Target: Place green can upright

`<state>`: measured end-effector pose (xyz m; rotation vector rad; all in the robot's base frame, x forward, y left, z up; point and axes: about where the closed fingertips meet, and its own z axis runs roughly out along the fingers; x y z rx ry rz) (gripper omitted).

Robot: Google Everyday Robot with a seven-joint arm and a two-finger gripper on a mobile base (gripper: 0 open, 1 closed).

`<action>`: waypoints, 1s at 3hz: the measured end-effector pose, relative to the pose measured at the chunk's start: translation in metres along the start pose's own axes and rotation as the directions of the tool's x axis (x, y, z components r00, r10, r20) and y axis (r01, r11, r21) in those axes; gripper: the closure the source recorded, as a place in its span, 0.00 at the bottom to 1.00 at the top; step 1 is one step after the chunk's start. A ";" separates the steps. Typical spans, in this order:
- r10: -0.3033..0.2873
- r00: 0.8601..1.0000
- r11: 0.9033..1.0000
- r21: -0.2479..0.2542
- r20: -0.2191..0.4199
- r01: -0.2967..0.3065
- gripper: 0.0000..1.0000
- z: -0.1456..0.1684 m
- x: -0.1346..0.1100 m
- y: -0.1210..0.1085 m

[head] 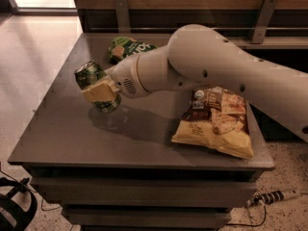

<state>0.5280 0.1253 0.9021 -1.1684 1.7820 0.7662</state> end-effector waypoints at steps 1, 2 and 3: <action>0.008 1.000 1.000 0.030 0.028 -0.009 1.00 0.007 0.007 0.005; 0.015 0.998 0.999 0.037 0.067 -0.017 1.00 0.015 0.014 0.008; 0.021 0.992 0.999 0.034 0.121 -0.025 1.00 0.017 0.015 0.008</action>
Offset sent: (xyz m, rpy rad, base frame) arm -0.0054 0.0132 -0.0344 0.1105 -0.0363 -0.0596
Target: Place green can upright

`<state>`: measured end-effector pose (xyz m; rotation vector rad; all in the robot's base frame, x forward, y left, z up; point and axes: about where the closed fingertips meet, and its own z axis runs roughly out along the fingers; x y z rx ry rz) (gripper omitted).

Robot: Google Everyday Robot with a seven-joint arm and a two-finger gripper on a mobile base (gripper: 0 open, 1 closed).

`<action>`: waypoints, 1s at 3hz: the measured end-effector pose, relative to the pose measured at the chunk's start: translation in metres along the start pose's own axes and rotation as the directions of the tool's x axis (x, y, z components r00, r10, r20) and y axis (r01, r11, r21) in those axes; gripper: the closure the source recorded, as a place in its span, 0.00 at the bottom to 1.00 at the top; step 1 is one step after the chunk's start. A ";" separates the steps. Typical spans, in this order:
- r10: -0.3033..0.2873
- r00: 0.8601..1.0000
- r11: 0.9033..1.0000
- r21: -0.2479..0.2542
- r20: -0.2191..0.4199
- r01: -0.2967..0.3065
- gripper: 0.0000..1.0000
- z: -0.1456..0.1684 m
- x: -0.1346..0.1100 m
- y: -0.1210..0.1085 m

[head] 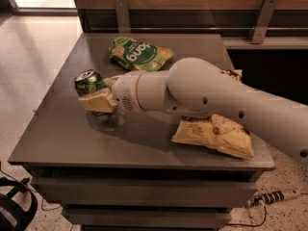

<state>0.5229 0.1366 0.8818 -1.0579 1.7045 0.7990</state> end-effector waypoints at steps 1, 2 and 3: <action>-0.007 0.998 1.000 0.020 0.055 0.006 1.00 -0.008 -0.007 0.000; -0.016 0.996 0.999 0.045 0.091 0.012 1.00 -0.017 -0.013 0.000; -0.018 0.994 0.997 0.072 0.112 0.010 1.00 -0.023 -0.015 0.004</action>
Offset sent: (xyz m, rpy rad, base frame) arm -0.0045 -0.0240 0.0276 0.1056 -0.0961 -0.0798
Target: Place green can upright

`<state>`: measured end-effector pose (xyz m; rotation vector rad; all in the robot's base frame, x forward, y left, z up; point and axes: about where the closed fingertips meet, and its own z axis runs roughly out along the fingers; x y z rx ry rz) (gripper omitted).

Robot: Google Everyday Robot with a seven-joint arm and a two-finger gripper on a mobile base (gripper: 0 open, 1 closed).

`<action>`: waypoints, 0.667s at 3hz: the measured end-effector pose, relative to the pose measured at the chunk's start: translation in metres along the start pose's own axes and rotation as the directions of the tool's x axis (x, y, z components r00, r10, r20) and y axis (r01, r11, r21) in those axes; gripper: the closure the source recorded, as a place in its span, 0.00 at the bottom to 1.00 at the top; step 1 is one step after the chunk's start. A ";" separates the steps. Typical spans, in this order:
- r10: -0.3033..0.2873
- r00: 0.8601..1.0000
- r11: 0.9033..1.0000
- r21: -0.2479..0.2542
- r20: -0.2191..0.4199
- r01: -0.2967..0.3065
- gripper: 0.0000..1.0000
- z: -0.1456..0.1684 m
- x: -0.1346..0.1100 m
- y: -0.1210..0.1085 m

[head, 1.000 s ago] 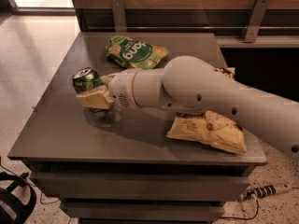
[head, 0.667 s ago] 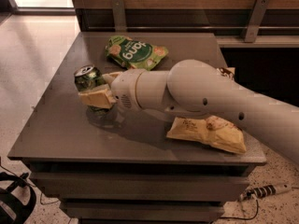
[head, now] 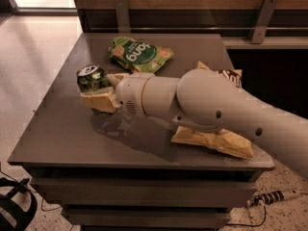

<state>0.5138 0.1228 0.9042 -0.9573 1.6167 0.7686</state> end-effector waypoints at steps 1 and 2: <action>-0.002 1.000 1.000 0.019 0.003 0.002 1.00 -0.001 0.000 0.008; 0.017 1.000 0.999 0.040 0.007 -0.017 1.00 -0.001 0.006 0.020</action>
Offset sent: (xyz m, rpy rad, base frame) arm -0.0310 0.0094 -0.0144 0.0253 0.0199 -0.0826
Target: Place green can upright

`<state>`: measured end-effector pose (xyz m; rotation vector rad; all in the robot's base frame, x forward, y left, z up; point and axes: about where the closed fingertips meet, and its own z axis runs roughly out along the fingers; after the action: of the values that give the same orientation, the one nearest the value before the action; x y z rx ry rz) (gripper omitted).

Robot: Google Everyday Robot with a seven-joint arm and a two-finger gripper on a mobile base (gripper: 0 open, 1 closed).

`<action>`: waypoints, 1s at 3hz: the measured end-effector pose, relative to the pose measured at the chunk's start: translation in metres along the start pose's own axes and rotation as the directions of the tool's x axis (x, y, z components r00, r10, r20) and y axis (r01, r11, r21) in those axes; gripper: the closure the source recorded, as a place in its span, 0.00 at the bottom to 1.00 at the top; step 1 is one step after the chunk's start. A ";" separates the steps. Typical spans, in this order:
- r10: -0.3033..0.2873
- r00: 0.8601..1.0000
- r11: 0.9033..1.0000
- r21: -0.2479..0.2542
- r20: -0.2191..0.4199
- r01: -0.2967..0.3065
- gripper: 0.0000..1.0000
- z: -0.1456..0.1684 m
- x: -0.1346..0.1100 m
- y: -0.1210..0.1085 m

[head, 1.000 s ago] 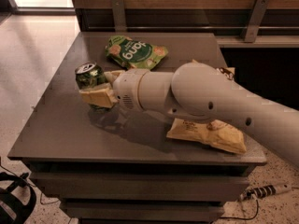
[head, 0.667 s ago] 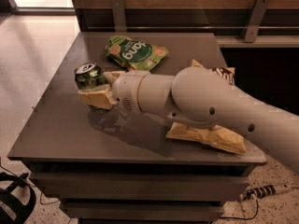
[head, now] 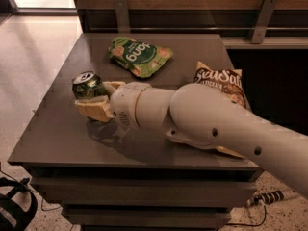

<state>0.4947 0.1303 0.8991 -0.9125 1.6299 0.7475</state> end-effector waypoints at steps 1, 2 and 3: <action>0.011 1.000 1.000 0.016 0.008 -0.011 1.00 0.002 0.001 0.010; 0.034 0.999 0.998 0.042 0.039 -0.036 1.00 0.001 -0.004 0.011; 0.045 0.996 0.996 0.067 0.082 -0.051 1.00 0.000 -0.014 0.006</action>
Offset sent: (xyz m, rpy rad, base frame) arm -0.0050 0.0028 0.0094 0.0969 0.0053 -0.1009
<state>0.4913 0.1358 0.9129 -0.7872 1.6019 0.7469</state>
